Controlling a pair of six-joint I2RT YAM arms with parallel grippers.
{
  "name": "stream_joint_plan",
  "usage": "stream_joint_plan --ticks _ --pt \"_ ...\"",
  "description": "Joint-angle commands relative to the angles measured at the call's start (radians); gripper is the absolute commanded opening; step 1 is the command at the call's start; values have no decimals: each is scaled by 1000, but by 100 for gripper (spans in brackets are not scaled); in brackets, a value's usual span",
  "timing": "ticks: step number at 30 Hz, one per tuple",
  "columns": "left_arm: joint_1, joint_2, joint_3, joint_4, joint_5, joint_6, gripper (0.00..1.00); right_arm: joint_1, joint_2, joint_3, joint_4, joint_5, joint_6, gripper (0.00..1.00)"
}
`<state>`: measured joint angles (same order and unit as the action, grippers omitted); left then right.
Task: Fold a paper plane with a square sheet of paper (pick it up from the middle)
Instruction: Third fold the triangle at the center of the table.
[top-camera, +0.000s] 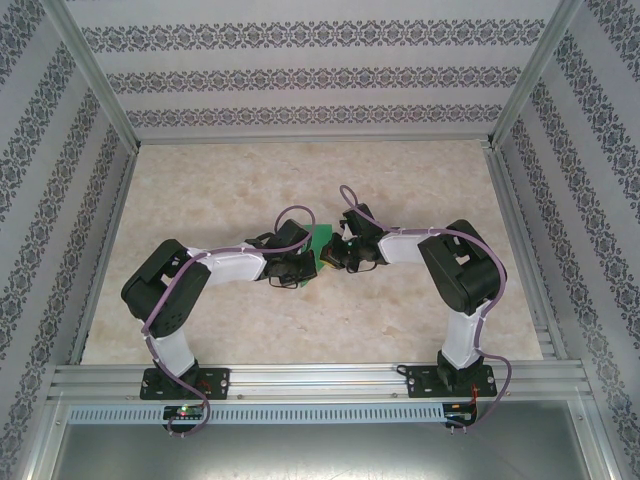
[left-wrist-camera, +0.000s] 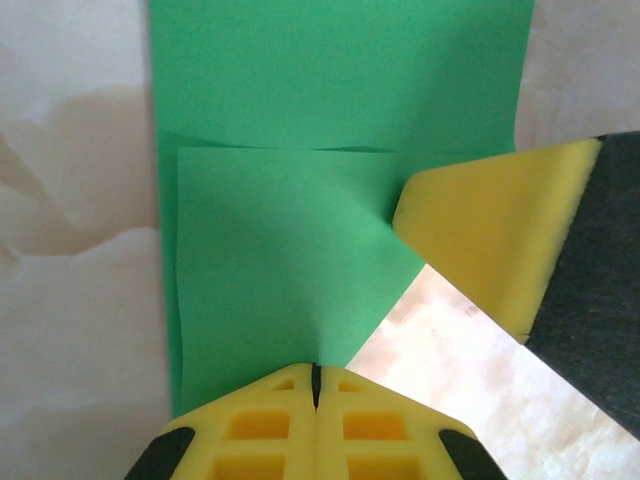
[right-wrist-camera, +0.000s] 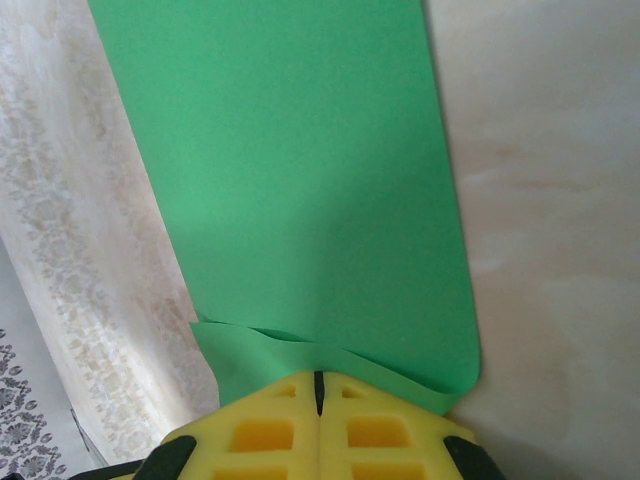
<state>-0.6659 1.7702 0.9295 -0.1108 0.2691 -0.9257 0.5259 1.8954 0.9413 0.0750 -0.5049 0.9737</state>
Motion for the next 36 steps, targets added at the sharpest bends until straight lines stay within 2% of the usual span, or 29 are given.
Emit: stream_joint_plan --ticks 1,13,22,29,32,36 --pt "-7 -6 -29 -51 -41 -12 2 -3 71 -26 -157 121 -4 0" --pt "-8 -78 -126 -125 -26 -12 2 -3 85 -16 -190 136 -13 0" --pt "-8 -144 -138 -165 42 32 3 -3 92 -6 -196 133 -14 0" --pt "-8 -271 -69 -192 -89 55 3 -3 85 -7 -193 131 -10 0" --pt "-8 -290 -69 -156 -114 51 3 -3 80 -6 -193 128 -8 0" --pt "-7 -209 -79 -11 -13 10 2 -3 74 -13 -174 112 3 0"
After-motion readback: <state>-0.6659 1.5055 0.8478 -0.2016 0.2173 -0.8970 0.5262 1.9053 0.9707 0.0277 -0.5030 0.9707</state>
